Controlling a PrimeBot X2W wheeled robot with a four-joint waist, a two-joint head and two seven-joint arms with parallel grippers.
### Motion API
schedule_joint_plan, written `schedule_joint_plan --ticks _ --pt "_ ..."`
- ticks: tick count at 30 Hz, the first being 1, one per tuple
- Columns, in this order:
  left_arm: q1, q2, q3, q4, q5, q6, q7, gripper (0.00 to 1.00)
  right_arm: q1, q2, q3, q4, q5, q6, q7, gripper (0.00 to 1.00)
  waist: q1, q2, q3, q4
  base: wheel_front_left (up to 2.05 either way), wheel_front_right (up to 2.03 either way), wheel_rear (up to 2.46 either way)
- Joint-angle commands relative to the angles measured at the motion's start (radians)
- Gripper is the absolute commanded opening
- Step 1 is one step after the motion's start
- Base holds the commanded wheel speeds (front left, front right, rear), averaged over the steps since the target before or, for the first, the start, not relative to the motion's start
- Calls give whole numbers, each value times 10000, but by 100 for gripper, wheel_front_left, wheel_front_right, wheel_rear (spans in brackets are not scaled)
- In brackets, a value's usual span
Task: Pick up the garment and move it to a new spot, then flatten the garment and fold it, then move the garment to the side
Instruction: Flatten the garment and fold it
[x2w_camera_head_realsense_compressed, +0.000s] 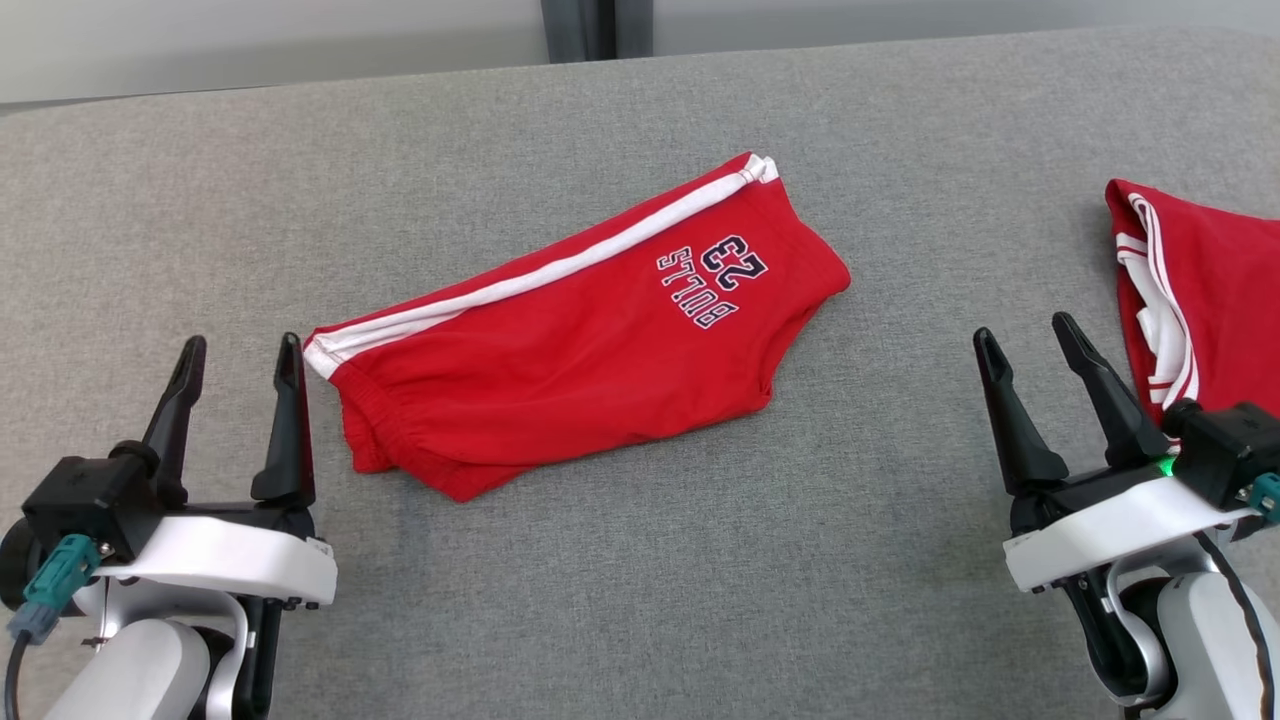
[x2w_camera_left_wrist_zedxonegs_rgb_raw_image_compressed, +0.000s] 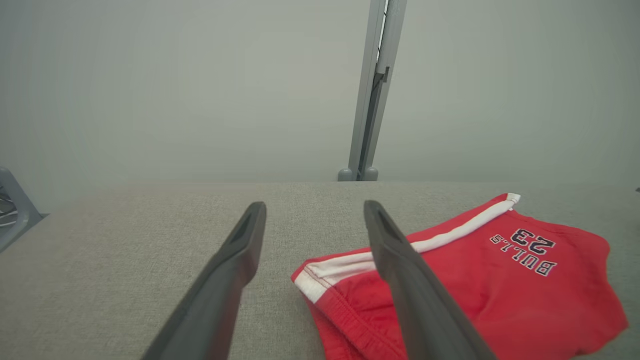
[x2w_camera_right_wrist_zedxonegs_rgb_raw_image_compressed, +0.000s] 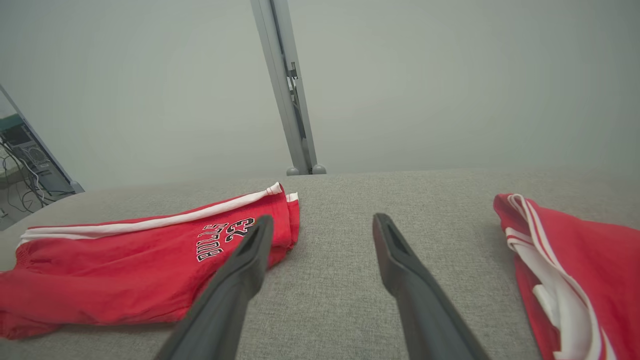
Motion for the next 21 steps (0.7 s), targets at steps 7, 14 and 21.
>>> schedule_joint_plan --ticks 7,14,21 --pt "-126 -145 350 -103 131 -329 -359 100 166 -64 -170 -277 -115 0 284 100 0 0 -4 173 0 0 0" --pt "-271 -348 478 -57 237 -693 -446 100 -226 -147 -442 43 -1 0 492 100 0 0 96 523 0 0 0" --pt "-911 -473 304 3 523 -1056 -469 100 -1634 -236 -162 1329 137 0 573 100 0 0 583 1178 0 0 0"
